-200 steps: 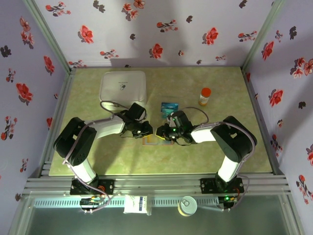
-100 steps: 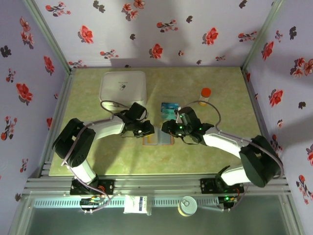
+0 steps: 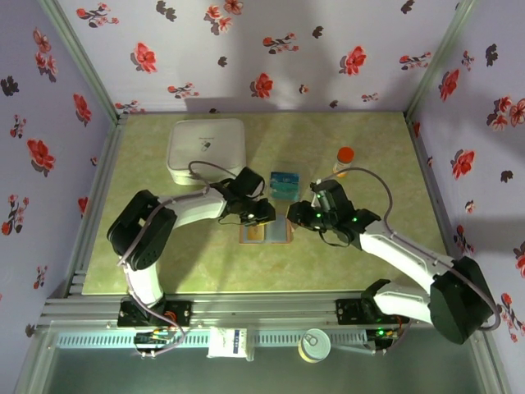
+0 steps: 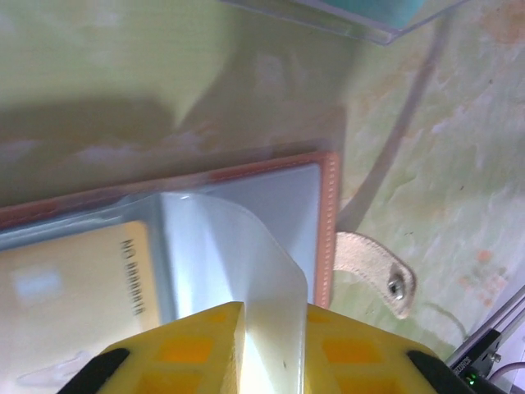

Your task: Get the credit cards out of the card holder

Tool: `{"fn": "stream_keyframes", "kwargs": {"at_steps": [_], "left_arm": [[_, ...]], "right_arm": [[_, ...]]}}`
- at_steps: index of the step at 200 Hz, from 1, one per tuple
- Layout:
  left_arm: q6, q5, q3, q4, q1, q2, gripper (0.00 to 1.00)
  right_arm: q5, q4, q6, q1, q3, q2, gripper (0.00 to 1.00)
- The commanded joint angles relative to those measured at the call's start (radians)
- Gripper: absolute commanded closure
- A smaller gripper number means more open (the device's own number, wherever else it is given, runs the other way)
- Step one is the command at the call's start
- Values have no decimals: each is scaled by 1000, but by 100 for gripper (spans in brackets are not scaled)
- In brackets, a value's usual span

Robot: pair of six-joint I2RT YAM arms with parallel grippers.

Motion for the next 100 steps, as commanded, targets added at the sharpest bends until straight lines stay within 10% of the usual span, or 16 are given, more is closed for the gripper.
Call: {"fn": "stream_keyframes", "kwargs": {"at_steps": [1, 100], "left_arm": [[33, -8, 69, -56, -22, 43, 76], [47, 10, 153, -80, -47, 111, 64]], "right_arm": [[27, -45, -22, -11, -26, -31, 67], [24, -86, -11, -24, -39, -79, 65]]}}
